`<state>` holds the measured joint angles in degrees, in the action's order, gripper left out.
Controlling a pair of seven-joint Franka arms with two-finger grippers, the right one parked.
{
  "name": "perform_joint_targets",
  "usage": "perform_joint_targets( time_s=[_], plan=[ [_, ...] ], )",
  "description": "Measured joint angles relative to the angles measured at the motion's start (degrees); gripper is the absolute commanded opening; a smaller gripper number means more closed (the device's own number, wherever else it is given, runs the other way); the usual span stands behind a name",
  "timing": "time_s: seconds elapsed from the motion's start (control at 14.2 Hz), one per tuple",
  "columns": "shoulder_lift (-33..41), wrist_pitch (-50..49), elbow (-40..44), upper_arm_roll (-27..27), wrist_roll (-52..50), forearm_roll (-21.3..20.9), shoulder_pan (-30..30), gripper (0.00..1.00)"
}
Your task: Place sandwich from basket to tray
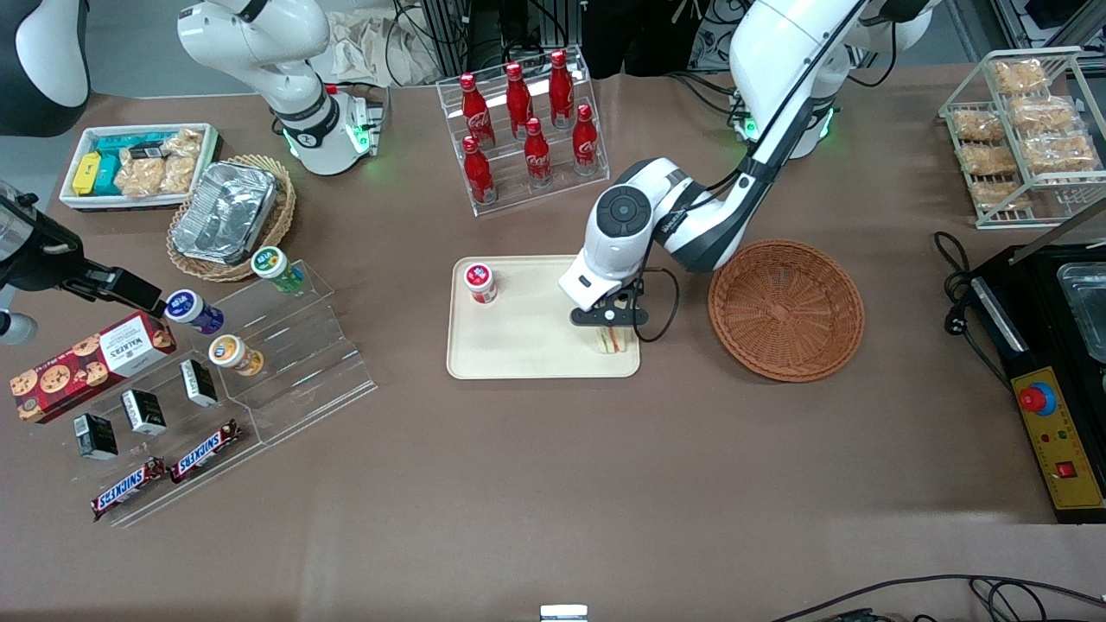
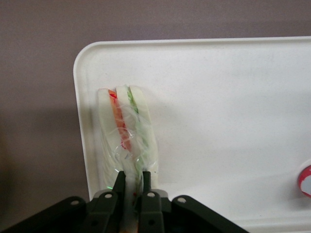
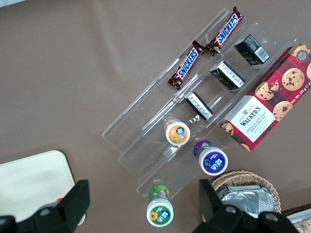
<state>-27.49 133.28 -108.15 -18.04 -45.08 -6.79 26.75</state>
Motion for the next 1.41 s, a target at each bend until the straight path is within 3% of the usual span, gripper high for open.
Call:
perform_joint_targets(
  time_s=[0.28, 0.63, 0.92, 1.41],
  plan=[
    [0.29, -0.18, -0.63, 0.48, -0.19, -4.35, -0.29, 0.99],
    [7.59, -9.96, 0.66, 0.82, 0.84, -5.12, -4.75, 0.99],
    [15.48, -17.06, 0.79, 1.02, 8.17, -5.32, -10.15, 0.99],
    [23.1, -25.62, 0.81, 1.34, 15.37, -5.43, -20.18, 0.99]
  ],
)
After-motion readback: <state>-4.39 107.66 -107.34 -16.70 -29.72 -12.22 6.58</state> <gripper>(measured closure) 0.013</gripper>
